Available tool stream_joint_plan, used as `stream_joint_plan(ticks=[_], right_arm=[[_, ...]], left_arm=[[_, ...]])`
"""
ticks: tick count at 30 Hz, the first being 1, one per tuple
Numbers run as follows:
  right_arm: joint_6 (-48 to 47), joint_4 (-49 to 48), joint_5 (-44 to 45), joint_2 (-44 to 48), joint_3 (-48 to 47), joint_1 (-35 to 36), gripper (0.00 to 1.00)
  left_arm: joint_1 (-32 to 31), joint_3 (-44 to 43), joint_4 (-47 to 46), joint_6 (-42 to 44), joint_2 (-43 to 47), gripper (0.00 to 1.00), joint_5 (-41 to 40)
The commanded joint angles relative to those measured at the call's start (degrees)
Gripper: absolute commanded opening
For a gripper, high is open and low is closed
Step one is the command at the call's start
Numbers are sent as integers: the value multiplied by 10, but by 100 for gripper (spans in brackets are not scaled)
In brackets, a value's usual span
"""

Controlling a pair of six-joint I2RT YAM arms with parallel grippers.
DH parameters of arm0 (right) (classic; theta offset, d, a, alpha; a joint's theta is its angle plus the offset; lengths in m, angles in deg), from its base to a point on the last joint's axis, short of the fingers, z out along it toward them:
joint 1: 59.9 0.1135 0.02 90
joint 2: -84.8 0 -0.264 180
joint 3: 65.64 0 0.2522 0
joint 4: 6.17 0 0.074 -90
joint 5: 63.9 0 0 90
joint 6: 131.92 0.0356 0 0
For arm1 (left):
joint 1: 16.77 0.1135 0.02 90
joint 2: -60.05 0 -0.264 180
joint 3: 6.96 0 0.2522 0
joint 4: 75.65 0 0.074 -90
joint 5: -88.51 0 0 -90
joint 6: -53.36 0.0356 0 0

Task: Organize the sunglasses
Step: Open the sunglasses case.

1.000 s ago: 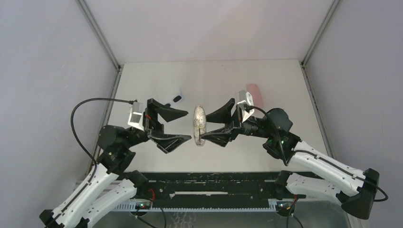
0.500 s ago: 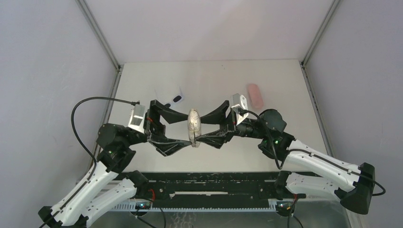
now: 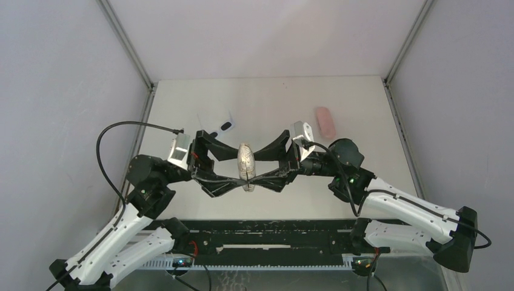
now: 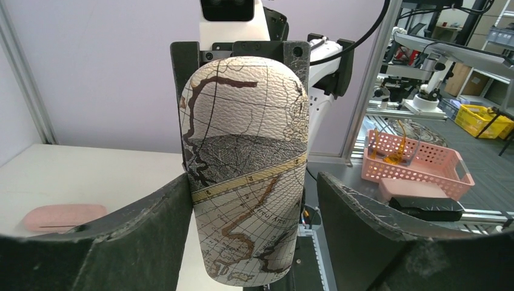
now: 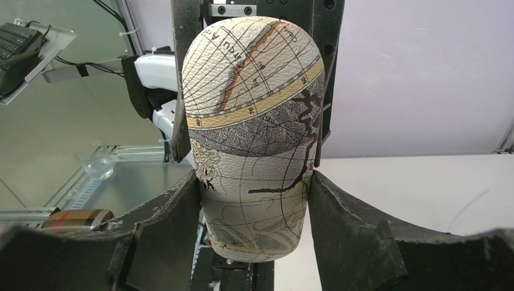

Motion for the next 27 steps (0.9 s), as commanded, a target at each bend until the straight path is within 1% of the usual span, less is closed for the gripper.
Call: stream_joint_plan(ticks=[1,4,7,9,11,13,15,17,18,23,26,27], right_arm=[[-12,-22,2,3,-33,4,0],[-12,-18,4,2,-34,5,0],[-14,-8,15,6,-35,5,0],[-21,6,36,11,-36,6,0],[-29,39,82,19,-40,5,0],[-34,68,141,29,-41,6,0],[-42,95,205,36,-43,6,0],[-55,144,265,38,-57,6,0],[-62,163,293,38,-65,5,0],[-79,222,405,34,-99,5,0],[-85,244,439,26,-114,6,0],[-85,249,442,24,-118,6,0]], left_arm=[[-6,-37,-19,0,-5,74,21],[-7,-34,-19,2,-1,64,21],[-8,-32,-19,3,1,49,19],[-8,-32,-15,2,1,41,14],[-9,-38,5,9,0,38,0],[-9,-42,33,25,5,38,-24],[-9,-43,62,38,9,45,-73],[-9,-49,91,51,9,50,-123],[-9,-53,106,56,7,54,-157],[-9,-88,180,76,-17,55,-274],[-9,-100,204,79,-32,54,-336],[-9,-100,208,78,-34,56,-350]])
